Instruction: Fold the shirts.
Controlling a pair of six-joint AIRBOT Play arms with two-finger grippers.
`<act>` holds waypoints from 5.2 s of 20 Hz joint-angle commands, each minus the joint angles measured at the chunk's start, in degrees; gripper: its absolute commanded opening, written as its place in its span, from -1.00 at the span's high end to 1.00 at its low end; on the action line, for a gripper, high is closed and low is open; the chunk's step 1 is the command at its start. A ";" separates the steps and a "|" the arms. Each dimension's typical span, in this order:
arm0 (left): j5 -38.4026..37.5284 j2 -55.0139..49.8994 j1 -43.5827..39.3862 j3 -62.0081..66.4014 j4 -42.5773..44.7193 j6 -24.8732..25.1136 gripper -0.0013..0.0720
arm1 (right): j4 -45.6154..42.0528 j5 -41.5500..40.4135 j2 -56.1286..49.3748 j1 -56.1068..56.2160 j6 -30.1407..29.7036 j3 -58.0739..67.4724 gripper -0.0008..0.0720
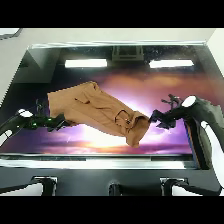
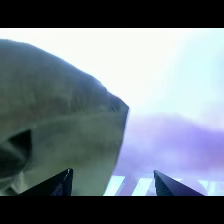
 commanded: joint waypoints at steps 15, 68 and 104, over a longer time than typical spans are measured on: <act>-1.42 5.33 -0.07 0.17 -1.90 0.26 0.89 | 6.40 -15.21 -4.79 3.26 -6.95 -1.11 0.72; -5.07 -19.61 5.09 46.45 3.43 -0.20 0.89 | -16.48 -7.28 -16.83 0.31 15.52 38.16 0.85; -17.18 -3.10 11.96 0.68 14.49 3.63 -0.10 | -9.75 18.56 1.14 -10.60 2.40 4.59 -0.22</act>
